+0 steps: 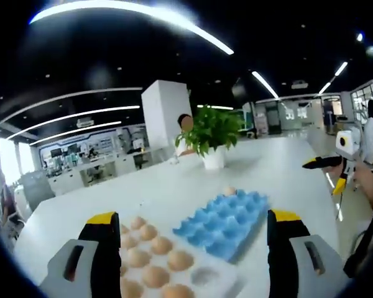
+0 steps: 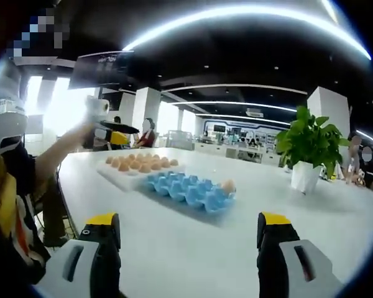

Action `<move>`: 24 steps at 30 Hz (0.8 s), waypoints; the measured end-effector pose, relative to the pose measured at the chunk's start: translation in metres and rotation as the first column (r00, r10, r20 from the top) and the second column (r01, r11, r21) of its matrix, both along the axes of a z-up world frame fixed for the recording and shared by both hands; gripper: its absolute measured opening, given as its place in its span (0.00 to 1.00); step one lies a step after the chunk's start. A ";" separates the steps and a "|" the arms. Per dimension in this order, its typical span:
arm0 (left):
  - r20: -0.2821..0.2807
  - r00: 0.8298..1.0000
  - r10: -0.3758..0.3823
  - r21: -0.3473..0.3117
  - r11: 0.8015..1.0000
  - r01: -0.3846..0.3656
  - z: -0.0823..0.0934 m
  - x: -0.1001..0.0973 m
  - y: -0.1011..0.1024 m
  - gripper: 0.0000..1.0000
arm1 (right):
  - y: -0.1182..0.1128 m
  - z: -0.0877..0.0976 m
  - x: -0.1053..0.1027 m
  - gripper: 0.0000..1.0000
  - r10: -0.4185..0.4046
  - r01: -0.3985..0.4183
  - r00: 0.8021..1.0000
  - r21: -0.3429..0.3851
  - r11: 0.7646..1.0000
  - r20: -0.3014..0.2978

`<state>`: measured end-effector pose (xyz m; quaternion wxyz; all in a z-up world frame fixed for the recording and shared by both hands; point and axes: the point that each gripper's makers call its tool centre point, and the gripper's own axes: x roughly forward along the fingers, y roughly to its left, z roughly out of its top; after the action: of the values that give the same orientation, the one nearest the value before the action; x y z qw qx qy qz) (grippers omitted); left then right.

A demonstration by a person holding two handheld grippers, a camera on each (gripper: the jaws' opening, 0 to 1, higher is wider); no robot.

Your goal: Pick up the eggs on the table and place them into the egg tray on the table

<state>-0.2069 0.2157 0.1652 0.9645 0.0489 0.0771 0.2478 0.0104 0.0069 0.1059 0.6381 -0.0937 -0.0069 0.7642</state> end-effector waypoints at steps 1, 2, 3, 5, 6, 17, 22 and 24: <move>0.014 1.000 0.012 0.004 1.000 -0.012 0.001 -0.005 -0.002 1.00 | 0.000 0.000 0.000 0.95 0.000 0.000 1.000 0.000 1.000 0.000; 0.030 0.999 0.034 0.011 0.999 -0.034 0.001 -0.011 -0.005 1.00 | 0.000 0.000 0.000 0.95 -0.002 0.002 1.000 0.001 1.000 -0.001; 0.036 0.998 0.052 0.017 0.998 -0.053 0.001 -0.017 -0.007 1.00 | 0.000 0.000 0.000 0.95 -0.002 0.002 1.000 0.001 1.000 -0.001; 0.047 0.995 0.084 0.023 0.996 -0.085 -0.002 -0.026 -0.009 1.00 | 0.000 0.000 0.000 0.95 -0.003 0.003 1.000 0.003 1.000 -0.004; 0.053 0.991 0.119 0.023 0.992 -0.120 -0.005 -0.035 -0.012 1.00 | 0.000 0.000 0.001 0.95 -0.004 0.004 1.000 0.004 1.000 -0.005; 0.031 0.974 0.223 0.016 0.974 -0.224 -0.035 -0.080 -0.034 1.00 | -0.002 -0.004 0.003 0.95 -0.014 0.014 1.000 -0.003 1.000 -0.015; 0.080 0.961 0.266 -0.022 0.964 -0.266 -0.039 -0.097 -0.040 1.00 | -0.002 -0.008 0.002 0.95 -0.016 0.015 1.000 -0.012 1.000 -0.019; 0.091 0.944 0.318 -0.044 0.948 -0.315 -0.045 -0.113 -0.042 1.00 | -0.003 -0.010 0.002 0.95 -0.016 0.015 1.000 -0.016 1.000 -0.023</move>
<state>-0.3203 0.1736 0.1202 0.9154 0.0099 0.0409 0.4004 0.0120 0.0042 0.0962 0.6433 -0.0900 0.0072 0.7603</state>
